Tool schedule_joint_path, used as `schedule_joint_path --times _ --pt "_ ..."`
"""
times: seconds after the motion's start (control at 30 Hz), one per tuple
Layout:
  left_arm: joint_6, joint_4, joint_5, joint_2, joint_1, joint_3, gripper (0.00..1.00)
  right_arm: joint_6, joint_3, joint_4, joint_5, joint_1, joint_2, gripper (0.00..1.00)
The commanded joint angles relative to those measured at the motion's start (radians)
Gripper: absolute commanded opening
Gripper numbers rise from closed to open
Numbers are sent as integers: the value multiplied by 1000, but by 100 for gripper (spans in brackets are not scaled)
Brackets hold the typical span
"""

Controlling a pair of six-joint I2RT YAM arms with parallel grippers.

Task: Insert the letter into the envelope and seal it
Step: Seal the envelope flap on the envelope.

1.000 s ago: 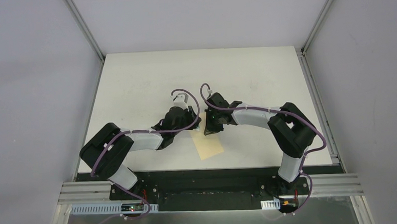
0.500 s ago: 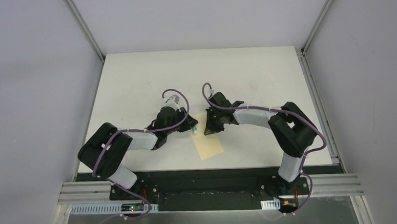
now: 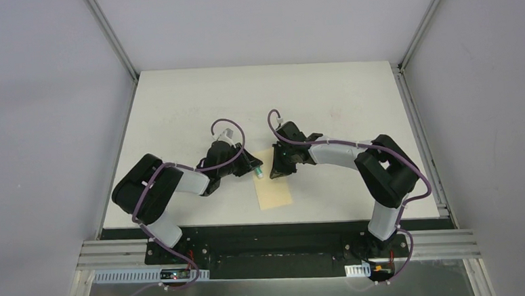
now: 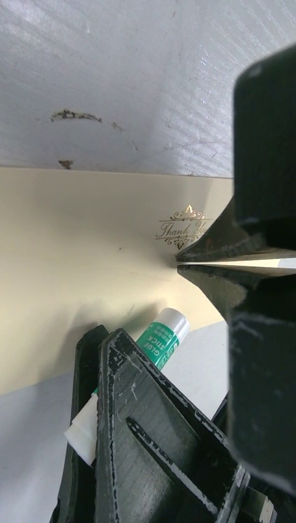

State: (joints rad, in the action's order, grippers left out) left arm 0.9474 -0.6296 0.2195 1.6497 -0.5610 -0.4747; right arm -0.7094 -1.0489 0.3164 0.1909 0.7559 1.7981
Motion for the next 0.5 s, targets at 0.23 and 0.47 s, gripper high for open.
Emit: schedule_joint_path --times 0.23,0.47 --pt "33 244 -116 -21 -12 26 0 -21 -16 -14 -16 12 55 6" --pt "39 271 -143 -34 -29 26 0 -25 -38 -13 -15 18 68 6"
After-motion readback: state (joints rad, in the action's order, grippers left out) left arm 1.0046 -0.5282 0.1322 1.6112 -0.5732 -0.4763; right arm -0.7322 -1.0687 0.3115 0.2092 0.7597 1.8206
